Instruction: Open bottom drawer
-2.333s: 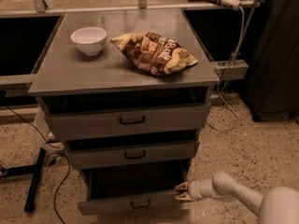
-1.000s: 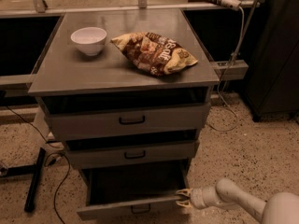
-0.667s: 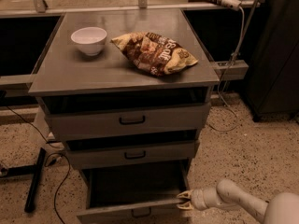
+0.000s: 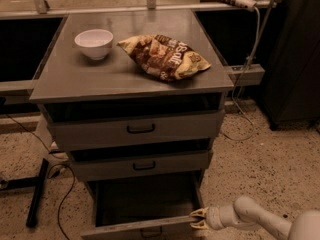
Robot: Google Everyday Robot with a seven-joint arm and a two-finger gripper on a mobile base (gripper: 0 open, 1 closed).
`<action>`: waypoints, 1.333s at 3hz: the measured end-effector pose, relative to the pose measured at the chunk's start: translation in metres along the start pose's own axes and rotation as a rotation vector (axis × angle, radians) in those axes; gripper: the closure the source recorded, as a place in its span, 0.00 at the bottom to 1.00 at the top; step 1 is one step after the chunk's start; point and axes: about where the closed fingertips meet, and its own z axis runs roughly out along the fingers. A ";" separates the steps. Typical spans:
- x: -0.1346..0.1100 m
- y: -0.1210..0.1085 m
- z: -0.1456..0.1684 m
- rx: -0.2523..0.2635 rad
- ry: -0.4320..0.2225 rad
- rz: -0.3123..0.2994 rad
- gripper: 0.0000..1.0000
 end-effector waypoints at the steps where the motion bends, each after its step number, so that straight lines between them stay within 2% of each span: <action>1: -0.002 -0.001 -0.002 0.004 0.002 -0.007 1.00; 2: -0.002 -0.001 -0.002 0.004 0.002 -0.007 0.81; 4: -0.002 -0.001 -0.002 0.004 0.002 -0.007 0.36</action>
Offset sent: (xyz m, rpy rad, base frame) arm 0.0003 -0.0003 0.0025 -0.0028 -0.0079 0.0012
